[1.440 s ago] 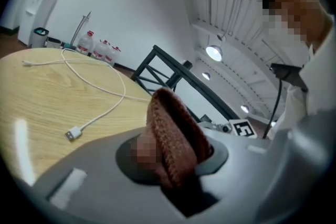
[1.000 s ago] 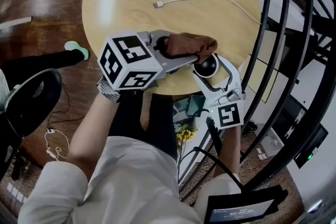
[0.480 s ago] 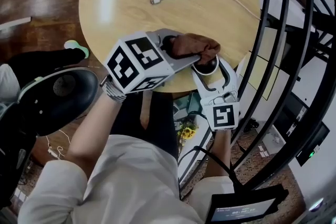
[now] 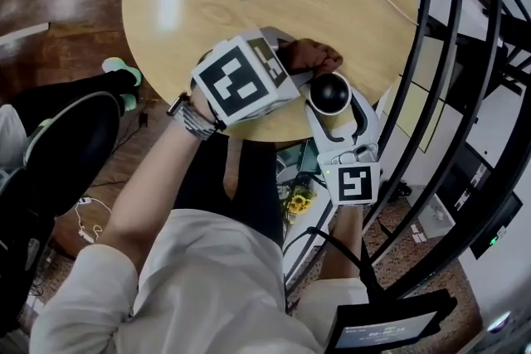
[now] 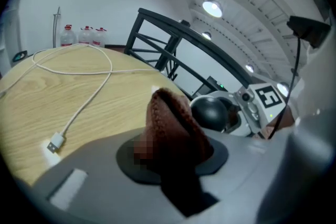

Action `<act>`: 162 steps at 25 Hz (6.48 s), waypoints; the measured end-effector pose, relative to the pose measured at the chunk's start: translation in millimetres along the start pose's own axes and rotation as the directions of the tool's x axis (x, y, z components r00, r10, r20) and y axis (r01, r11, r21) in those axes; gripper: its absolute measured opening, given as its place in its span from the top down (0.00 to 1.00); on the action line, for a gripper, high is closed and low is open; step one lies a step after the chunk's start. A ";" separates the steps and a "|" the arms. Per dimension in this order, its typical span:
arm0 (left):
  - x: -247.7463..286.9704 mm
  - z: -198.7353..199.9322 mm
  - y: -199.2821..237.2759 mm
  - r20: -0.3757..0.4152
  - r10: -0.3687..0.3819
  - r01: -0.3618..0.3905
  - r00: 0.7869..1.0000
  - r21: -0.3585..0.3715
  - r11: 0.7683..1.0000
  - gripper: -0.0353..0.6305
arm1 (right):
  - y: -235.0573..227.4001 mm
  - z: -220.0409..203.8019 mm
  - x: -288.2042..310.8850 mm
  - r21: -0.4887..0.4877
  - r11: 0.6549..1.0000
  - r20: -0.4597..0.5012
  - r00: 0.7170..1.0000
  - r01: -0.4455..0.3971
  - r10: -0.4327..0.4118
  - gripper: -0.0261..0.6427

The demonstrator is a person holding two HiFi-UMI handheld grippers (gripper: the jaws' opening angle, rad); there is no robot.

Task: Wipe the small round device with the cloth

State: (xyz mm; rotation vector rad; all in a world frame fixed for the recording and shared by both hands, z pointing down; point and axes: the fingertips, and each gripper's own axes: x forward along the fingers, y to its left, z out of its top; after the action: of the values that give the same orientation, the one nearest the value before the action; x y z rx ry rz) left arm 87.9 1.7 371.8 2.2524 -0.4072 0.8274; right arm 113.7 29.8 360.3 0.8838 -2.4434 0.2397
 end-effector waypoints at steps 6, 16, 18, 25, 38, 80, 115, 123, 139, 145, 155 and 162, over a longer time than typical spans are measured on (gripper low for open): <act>8.0 -15.1 11.4 -0.101 0.051 -0.047 0.994 0.042 0.998 0.77 | 2.3 2.7 -0.6 -0.006 1.000 0.028 1.000 -0.004 0.004 0.50; -37.7 -7.8 12.8 0.230 0.080 -0.047 0.970 -0.146 0.988 0.76 | 0.6 3.2 -4.3 -0.087 0.990 0.041 0.992 -0.112 0.116 0.46; -56.4 -2.1 5.2 0.298 0.018 0.042 0.955 -0.194 0.980 0.76 | 3.8 -2.2 -2.2 -0.204 0.958 -0.017 0.979 -0.201 0.201 0.43; -70.2 8.3 -12.2 0.301 -0.120 0.177 0.946 -0.172 0.969 0.76 | 6.2 -3.7 18.8 -0.315 0.869 -0.111 0.924 -0.383 0.366 0.42; -48.3 20.6 -38.6 0.189 -0.147 0.169 0.971 -0.106 0.980 0.76 | 1.9 -3.2 21.3 -0.111 0.985 -0.009 0.991 -0.132 0.132 0.43; -11.3 -22.4 24.5 -0.020 0.124 -0.124 0.992 -0.028 0.992 0.76 | -5.0 -6.7 22.7 0.064 0.991 -0.040 0.993 0.115 -0.112 0.43; -8.0 6.9 -10.8 0.218 0.040 -0.015 0.975 -0.114 0.993 0.76 | -2.5 -6.5 22.3 -0.118 0.991 -0.022 0.997 -0.070 0.067 0.41; 12.6 -8.2 -2.0 0.050 0.042 -0.041 0.998 -0.025 0.999 0.76 | -9.3 -4.8 19.5 -0.034 0.999 -0.026 0.999 0.041 -0.042 0.41; -11.3 -16.7 12.2 0.173 0.043 -0.022 0.984 -0.122 0.992 0.76 | -13.4 -14.2 18.3 0.083 0.980 -0.036 0.984 0.179 -0.177 0.42; -57.5 6.9 10.3 0.284 -0.006 0.054 0.959 -0.161 0.985 0.76 | -19.2 -18.9 10.8 0.189 0.920 -0.078 0.939 0.344 -0.335 0.42; -36.9 22.9 -45.8 0.254 -0.175 0.199 0.951 -0.070 0.978 0.76 | -9.9 -21.2 1.0 0.046 0.997 -0.027 0.998 0.061 -0.060 0.37; -21.4 11.9 -50.7 0.157 -0.183 0.194 0.970 -0.056 0.979 0.76 | 6.7 -26.5 17.5 -0.161 0.957 -0.126 0.967 -0.242 0.223 0.41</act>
State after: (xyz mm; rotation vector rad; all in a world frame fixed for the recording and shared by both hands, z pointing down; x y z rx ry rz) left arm 102.2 30.4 325.5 2.2538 -0.2805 0.5387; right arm 109.1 34.1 392.1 0.4945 -2.4230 0.1485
